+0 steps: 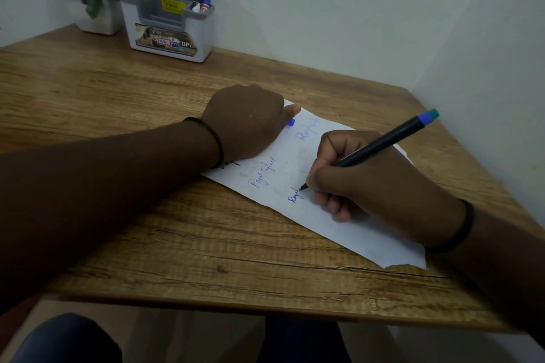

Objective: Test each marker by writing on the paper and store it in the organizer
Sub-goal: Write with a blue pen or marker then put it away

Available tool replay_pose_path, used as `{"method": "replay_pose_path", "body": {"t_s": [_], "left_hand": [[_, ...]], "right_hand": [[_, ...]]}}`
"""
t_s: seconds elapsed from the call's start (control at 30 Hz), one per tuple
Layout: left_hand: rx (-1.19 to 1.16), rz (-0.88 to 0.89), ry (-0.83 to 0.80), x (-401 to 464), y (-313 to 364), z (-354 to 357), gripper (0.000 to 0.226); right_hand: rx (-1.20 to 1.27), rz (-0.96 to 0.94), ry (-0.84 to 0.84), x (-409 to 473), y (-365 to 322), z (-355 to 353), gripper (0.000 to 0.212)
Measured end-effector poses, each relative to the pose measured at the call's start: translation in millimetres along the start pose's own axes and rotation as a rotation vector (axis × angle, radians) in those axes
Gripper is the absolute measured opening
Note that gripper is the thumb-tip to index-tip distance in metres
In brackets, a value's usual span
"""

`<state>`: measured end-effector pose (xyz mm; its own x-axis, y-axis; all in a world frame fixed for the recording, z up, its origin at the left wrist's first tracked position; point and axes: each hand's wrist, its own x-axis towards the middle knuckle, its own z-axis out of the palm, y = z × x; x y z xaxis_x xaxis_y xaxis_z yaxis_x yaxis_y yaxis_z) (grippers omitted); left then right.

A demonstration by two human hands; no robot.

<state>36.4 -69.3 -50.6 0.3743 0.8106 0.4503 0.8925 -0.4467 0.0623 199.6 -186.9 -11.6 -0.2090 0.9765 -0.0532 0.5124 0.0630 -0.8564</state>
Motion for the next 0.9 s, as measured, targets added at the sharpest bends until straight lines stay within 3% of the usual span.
{"method": "replay_pose_path", "body": {"t_s": [0.7, 0.9], "left_hand": [[-0.009, 0.011, -0.003, -0.3, 1.5, -3.0, 0.045], [-0.010, 0.010, 0.004, -0.9, 2.4, -3.5, 0.049]], "right_hand": [[0.021, -0.013, 0.030, 2.1, 3.2, -3.6, 0.012], [-0.008, -0.010, 0.029, 3.6, 4.3, -3.5, 0.020]]}}
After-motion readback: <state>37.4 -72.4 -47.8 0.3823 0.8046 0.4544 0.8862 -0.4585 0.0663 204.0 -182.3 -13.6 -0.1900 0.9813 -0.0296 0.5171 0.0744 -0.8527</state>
